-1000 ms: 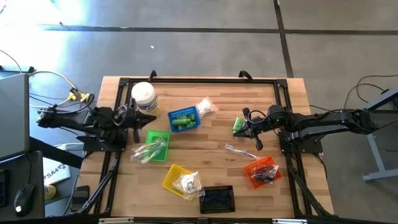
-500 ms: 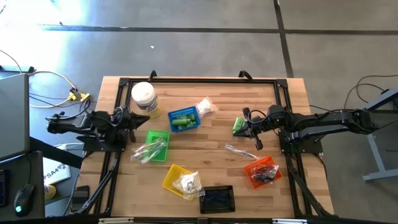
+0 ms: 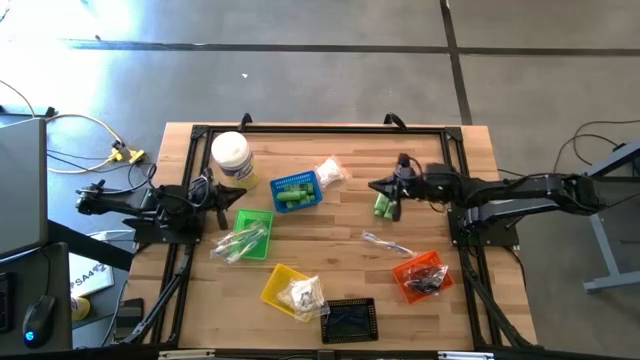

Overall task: Pick & Place Travel size toiletries
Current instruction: Put the white cotton pack into the yellow bin

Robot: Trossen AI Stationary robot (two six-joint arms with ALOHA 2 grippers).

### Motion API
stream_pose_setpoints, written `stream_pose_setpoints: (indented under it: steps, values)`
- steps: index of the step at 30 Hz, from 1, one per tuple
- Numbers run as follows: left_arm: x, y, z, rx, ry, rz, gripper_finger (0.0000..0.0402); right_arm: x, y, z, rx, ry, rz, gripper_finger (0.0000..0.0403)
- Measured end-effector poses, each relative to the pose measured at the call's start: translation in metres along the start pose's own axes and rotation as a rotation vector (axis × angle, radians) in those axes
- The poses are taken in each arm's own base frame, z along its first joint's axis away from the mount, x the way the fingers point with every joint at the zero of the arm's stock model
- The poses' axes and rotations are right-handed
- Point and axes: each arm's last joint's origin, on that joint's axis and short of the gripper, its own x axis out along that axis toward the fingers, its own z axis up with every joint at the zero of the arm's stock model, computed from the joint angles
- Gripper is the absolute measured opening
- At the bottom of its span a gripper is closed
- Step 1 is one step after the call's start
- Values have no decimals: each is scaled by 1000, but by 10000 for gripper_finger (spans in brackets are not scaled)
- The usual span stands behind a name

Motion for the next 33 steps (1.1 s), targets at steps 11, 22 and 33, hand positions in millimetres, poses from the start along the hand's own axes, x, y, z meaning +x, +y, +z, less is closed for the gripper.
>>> stream_pose_setpoints:
  steps: [11, 22, 33]
  values:
    - [0, 0, -1, 4, 6, -3, 0, 65, -52, 43, -71, 462, -170, 2]
    - [0, -1, -3, 4, 39, -65, 0, 108, -113, -13, 74, 673, 145, 107]
    - [0, -1, -3, -5, 41, -64, 0, 160, -112, -38, -73, 810, 35, 246]
